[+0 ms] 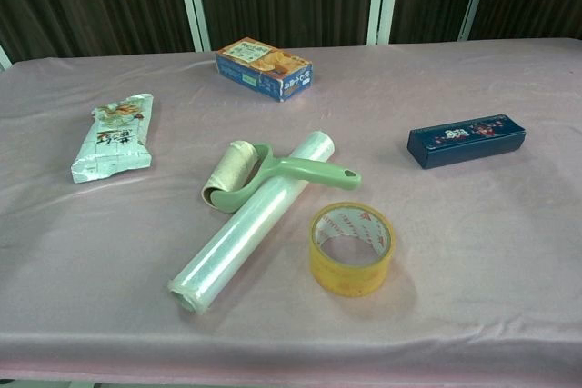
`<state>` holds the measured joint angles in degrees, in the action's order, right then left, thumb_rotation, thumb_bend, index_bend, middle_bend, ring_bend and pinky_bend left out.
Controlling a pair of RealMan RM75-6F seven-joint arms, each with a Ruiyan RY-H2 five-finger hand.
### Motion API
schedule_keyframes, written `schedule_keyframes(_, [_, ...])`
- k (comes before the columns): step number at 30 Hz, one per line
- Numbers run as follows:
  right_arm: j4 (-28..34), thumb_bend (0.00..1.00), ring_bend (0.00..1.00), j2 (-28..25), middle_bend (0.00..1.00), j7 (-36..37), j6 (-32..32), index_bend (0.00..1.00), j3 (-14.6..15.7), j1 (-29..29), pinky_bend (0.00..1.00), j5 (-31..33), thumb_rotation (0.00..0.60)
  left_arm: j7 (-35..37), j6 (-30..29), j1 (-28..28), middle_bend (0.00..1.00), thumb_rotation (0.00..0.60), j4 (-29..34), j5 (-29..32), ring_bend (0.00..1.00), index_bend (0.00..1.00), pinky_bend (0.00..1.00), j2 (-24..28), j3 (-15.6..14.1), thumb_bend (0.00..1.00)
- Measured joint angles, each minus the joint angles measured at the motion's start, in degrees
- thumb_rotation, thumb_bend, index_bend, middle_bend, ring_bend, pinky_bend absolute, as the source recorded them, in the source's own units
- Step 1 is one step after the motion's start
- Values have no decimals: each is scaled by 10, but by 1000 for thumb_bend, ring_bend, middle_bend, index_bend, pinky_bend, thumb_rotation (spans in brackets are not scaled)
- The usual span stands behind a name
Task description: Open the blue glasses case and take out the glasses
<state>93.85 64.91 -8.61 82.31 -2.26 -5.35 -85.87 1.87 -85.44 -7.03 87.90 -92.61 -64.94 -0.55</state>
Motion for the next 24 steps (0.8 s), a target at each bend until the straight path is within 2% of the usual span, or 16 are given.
schedule_keyframes(8, [-11,276,0,5,0,-5,-13,10,-9,-8,0,16,600,4,4,-3,0,600,2,2,0,0,14,1,1,420])
schedule_keyframes(12, [-54,276,0,21,0,9,-13,177,-22,-22,10,10,600,10,6,-6,0,600,0,6,0,0,15,1,5,419])
schedule_keyframes(15, [-104,276,0,39,0,21,-20,260,-36,-41,14,8,600,12,11,-10,0,600,-4,8,0,0,17,-1,7,419])
schedule_keyframes(24, [-183,282,0,68,0,36,-136,331,-72,-120,11,44,600,11,15,-12,0,600,-6,16,0,0,18,-3,10,418])
